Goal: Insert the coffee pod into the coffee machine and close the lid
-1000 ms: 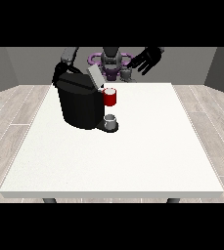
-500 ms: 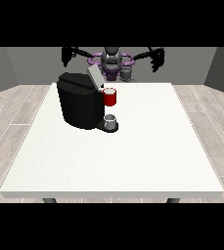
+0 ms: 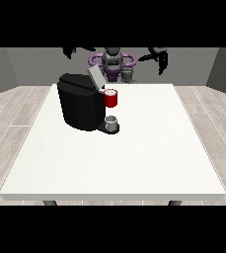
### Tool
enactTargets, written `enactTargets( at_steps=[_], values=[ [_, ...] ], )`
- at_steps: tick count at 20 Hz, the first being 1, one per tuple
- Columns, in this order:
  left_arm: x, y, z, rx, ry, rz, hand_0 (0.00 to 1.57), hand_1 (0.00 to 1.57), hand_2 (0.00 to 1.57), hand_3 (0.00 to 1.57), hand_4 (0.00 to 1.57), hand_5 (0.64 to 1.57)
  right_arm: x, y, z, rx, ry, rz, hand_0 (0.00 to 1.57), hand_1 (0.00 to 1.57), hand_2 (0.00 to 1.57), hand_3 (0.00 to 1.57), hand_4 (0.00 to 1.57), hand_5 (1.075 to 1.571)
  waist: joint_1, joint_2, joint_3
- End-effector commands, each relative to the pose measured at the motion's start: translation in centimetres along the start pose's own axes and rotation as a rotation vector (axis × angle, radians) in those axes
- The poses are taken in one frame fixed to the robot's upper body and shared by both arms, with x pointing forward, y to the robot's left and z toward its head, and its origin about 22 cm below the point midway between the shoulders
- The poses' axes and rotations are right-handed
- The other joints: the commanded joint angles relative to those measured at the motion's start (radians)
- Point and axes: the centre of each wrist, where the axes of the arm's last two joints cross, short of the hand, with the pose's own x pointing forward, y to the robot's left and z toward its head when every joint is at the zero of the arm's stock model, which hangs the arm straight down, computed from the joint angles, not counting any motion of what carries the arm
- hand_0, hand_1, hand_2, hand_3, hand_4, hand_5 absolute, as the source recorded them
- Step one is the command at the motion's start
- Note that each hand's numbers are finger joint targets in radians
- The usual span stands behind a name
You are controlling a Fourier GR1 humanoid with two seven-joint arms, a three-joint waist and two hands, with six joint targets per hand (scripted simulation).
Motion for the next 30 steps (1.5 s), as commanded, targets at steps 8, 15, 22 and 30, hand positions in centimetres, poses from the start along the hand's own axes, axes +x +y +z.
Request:
enactTargets(
  at_steps=[8, 15, 22, 30],
  values=[
    [4.1, -0.9, -0.1, -0.041, -0.113, 0.002, 0.0, 0.0, 0.0, 0.0, 0.37, 1.571, 1.1, -1.8, -3.5, -0.067, 0.048, -0.154, 0.0, 0.0, 0.0, 0.0, 0.09, 1.571, 0.108, 0.107, 0.0005],
    [5.0, -1.2, 2.2, 0.012, -0.146, -0.022, 0.0, 0.0, 0.0, 0.0, 0.34, 1.571, 1.3, -2.7, -4.6, -0.027, 0.057, -0.155, 0.0, 0.0, 0.0, 0.0, 0.06, 1.571, 0.074, 0.175, 0.0002],
    [6.9, 0.6, 4.1, 0.033, -0.21, -0.024, 0.0, 0.0, 0.0, 0.0, 0.35, 1.571, 3.6, 0.1, -6.3, 0.024, -0.012, -0.143, 0.0, 0.0, 0.0, 0.0, 0.0, 1.571, 0.071, 0.241, 0.0001],
    [6.8, 2.0, 6.3, 0.11, -0.206, -0.044, 0.0, 0.0, 0.0, 0.0, 0.38, 1.571, 5.3, 2.9, -7.1, 0.118, -0.024, -0.075, 0.0, 0.0, 0.0, 0.0, 0.07, 1.571, 0.03, 0.264, -0.0001]
  ],
)
